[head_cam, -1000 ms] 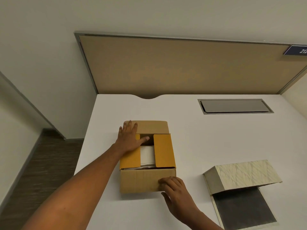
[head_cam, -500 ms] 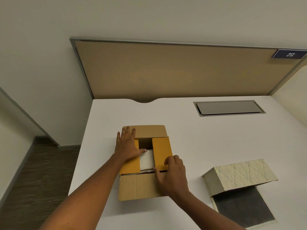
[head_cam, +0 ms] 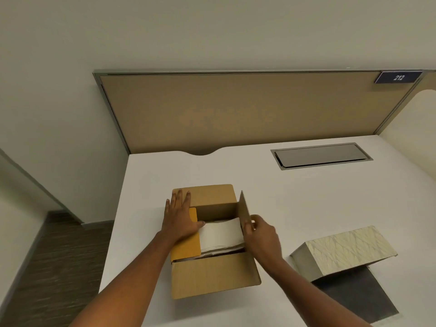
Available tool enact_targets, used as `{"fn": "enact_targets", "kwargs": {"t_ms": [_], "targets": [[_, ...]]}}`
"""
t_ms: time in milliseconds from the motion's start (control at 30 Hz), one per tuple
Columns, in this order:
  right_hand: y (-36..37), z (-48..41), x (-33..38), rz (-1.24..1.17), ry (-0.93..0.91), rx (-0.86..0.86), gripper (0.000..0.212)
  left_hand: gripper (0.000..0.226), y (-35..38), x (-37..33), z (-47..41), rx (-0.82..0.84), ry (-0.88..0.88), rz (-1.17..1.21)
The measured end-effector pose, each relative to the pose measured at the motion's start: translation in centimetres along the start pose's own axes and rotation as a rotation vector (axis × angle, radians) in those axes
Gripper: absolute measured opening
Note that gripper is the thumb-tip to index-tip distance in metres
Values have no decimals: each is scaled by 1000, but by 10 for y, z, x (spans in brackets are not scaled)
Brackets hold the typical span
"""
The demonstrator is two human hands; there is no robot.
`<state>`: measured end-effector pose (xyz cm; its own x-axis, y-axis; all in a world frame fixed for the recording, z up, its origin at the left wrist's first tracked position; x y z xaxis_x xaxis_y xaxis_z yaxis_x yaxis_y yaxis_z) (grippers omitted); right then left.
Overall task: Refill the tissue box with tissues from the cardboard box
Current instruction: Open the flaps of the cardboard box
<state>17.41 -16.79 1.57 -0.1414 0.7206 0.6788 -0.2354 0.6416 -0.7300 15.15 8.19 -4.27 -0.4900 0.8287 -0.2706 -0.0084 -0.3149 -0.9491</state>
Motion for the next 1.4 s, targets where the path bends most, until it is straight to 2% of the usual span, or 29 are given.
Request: {"fn": "enact_targets", "kwargs": {"t_ms": [133,200,300,367,500,567,667,833,1033,1267,1400], "targets": [[-17,-6,-24,-32,93,-149,34,108,-2,0,1,30,-18,26],[-17,-7,-36,-29,125,-164,43,108,-3,1,1,62,-30,45],[-10,-8,-43,56,69,-142,58,106,-9,0,0,111,-57,78],[-3,-9,-42,181,7,-115,58,104,-18,0,1,135,-72,95],[10,-12,-38,306,-129,-29,32,96,-45,6,10,201,-148,221],[15,-11,-35,356,-176,-6,26,86,-62,16,17,176,-222,318],[18,-9,-33,364,-160,46,32,76,-79,38,28,115,-335,465],[25,-6,-32,372,-150,142,41,76,-78,71,44,44,-470,519],[30,-4,-32,369,-156,201,40,72,-47,87,65,85,-557,611],[32,-3,-32,325,-144,216,40,57,-11,86,79,207,-622,886],[33,-7,-31,338,-160,220,40,53,-10,87,76,184,-617,922]]}}
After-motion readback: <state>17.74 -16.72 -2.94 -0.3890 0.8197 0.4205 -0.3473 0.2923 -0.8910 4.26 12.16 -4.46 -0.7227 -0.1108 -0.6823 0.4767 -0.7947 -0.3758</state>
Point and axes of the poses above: each hand's wrist, its own z-axis away from the middle knuckle, its own y-axis out of the palm, x = y × z, the point moved 6 cm from there along -z, towards the middle knuckle, and after that the axes turned 8 degrees about -y, right-handed, at the moved point
